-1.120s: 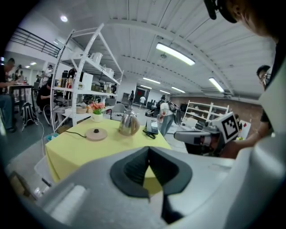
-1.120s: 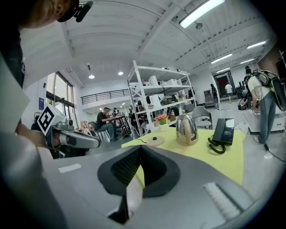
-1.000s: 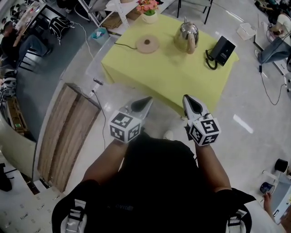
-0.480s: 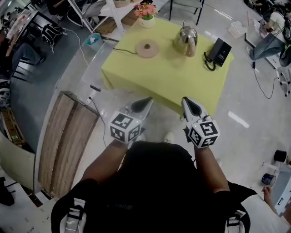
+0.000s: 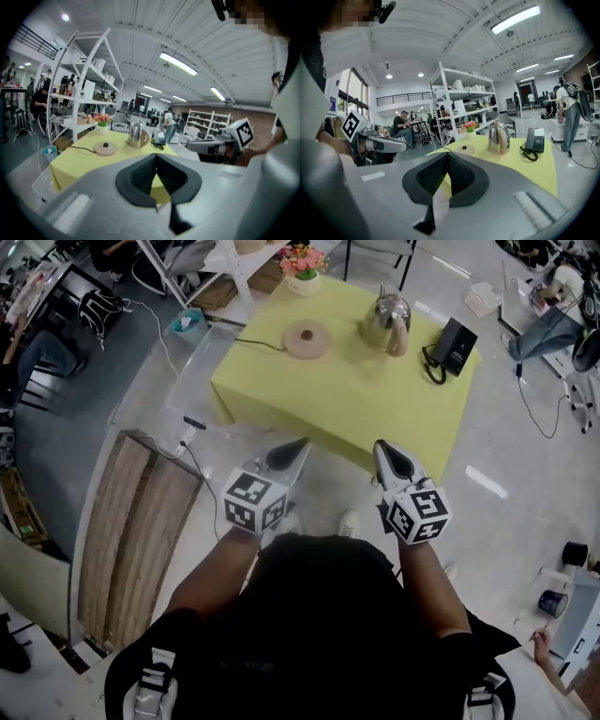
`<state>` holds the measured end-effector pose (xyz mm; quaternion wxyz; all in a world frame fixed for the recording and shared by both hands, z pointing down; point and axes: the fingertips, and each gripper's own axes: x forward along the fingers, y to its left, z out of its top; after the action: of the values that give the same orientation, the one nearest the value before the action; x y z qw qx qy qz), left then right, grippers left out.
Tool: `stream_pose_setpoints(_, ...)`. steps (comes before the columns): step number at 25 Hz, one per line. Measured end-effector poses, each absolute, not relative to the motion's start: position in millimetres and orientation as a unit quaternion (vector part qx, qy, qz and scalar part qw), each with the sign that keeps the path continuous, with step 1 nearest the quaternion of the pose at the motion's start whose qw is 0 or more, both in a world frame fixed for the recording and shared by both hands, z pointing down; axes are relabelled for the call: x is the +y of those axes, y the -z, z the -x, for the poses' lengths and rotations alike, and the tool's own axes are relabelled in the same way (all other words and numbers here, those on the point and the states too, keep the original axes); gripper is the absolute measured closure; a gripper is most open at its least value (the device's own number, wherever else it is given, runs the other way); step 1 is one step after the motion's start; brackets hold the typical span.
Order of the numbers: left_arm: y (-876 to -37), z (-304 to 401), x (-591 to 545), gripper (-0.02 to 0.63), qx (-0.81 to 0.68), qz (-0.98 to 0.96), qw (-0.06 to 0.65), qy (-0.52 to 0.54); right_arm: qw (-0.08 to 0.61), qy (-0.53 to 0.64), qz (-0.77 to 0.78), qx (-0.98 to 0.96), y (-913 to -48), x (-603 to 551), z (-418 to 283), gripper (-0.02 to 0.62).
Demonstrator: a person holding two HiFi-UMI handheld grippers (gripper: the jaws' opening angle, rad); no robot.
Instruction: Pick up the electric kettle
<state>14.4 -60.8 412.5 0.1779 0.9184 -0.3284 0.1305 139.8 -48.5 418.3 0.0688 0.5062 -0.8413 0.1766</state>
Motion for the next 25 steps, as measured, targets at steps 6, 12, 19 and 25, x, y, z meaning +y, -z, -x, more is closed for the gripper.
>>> stream_pose_setpoints(6, -410.8, -8.9, -57.5, 0.604, -0.328, -0.919, 0.176, -0.127, 0.070, -0.179, -0.508, -0.840, -420.8, -44.6, -134.6, 0.591)
stream_pose_setpoints(12, -408.5, -9.3, -56.5, 0.604, -0.329, -0.920, 0.172, -0.125, 0.077, -0.172, -0.507, -0.841, -421.2, -44.4, -133.9, 0.591)
stream_pose_setpoints(19, -409.5, -10.1, -55.2, 0.604, -0.329, -0.920, 0.173, -0.123, 0.077, -0.171, -0.506, -0.842, -420.9, -43.6, -134.9, 0.591)
stream_pose_setpoints(25, -409.8, -11.4, -53.4, 0.604, -0.330, -0.920, 0.173, -0.125, 0.077, -0.171, -0.505, -0.843, -420.9, -41.1, -135.0, 0.591)
